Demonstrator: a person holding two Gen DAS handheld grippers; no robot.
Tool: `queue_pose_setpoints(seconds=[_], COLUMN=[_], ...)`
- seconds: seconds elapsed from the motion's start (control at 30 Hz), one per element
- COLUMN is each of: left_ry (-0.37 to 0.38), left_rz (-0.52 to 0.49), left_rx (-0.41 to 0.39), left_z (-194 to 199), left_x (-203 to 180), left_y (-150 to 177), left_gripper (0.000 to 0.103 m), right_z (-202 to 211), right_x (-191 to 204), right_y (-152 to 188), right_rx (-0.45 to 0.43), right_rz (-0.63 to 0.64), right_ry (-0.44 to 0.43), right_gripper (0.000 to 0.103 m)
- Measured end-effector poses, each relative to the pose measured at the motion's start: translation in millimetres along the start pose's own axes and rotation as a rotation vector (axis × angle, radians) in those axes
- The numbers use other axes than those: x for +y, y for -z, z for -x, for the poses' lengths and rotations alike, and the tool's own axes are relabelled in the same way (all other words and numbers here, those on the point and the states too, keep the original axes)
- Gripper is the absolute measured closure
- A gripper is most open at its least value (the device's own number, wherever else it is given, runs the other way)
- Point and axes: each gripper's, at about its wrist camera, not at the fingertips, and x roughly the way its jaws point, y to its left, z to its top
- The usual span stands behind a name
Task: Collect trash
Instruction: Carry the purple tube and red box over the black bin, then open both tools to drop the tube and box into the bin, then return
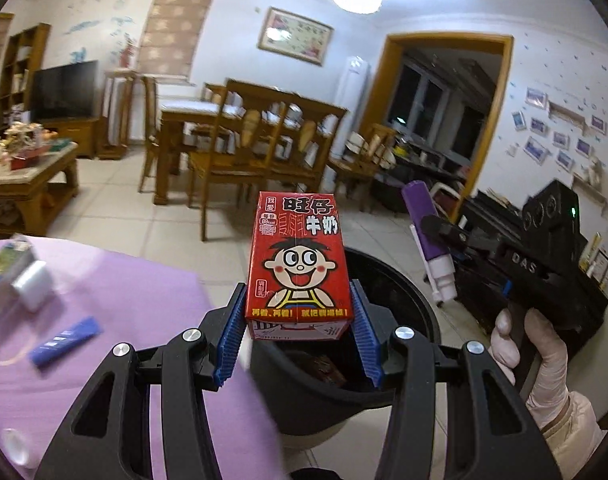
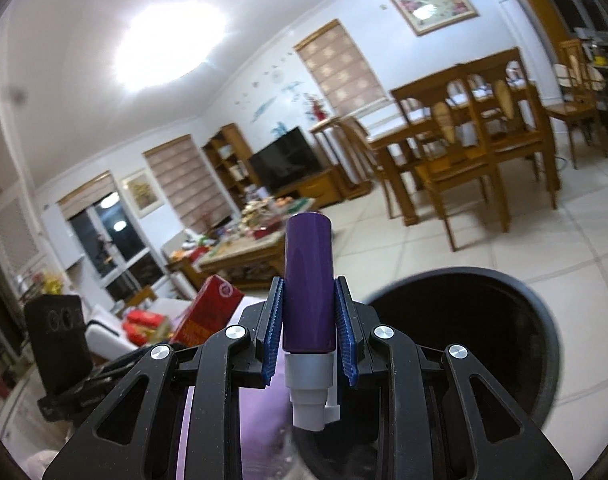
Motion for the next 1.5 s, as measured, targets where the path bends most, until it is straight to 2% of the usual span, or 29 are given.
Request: queue_pose_setpoints(seconds=[0.17,0.33,0.57,0.9,0.97,1.03,1.07,1.17,1.2,1.27,1.33,1.5], left_ry=[0.053,0.071,0.046,0.025,0.018,0.011,0.003,0.006,0.007,0.001,-0.012,-0.039], left_rz=[-0.023,-0.036,-0.030,-0.044,-0.039,-0.040,-0.046,-0.053,-0.052,-0.049,-0.046,-0.020], left_rx=[0.091,0.160,0.209,0.238,0.242,0.232,0.220,0.207,0.202,0.183,0.149,0.094], left_z=[-45.7,-77.8,-93.6,-97.0,-97.9,-94.9,-91.5,-83.0,-78.8,-70.3,-55.9,-19.9], left_x=[-22.0,-33.4,-32.6,-38.8,-39.3,-39.5,-40.3,-41.6,-41.4,-40.4,-37.4,-15.5], left_y=[14.2,24.9,28.6,31.4,29.6,29.2,28.8,27.1,26.7,26.7,25.2,21.7], left_gripper=[0.054,0.054,0.054,0.052,0.050,0.032,0.029,0.028,0.027,0.014,0.011,0.007], right_z=[4.9,-4.3,-21.0,-32.7,-31.1,-29.3,-27.9,-26.2,-26.3,-25.6,-24.7,-29.3], right_x=[-40.0,-66.6,-82.0,-89.1,-89.3,-89.2,-88.2,-83.2,-80.7,-75.6,-67.3,-42.0], right_y=[12.0,29.5,42.1,48.8,49.5,47.5,47.4,46.2,46.4,46.5,46.3,44.1], right_rx=[0.036,0.080,0.113,0.137,0.135,0.119,0.111,0.106,0.105,0.098,0.088,0.085], right_rz=[-0.015,-0.026,-0.038,-0.053,-0.063,-0.070,-0.068,-0.060,-0.054,-0.046,-0.034,-0.009], right_ry=[0.088,0.135,0.167,0.194,0.198,0.211,0.219,0.226,0.231,0.235,0.236,0.204], right_gripper=[0.077,0.077,0.077,0.077,0.068,0.053,0.052,0.046,0.041,0.034,0.025,0.018])
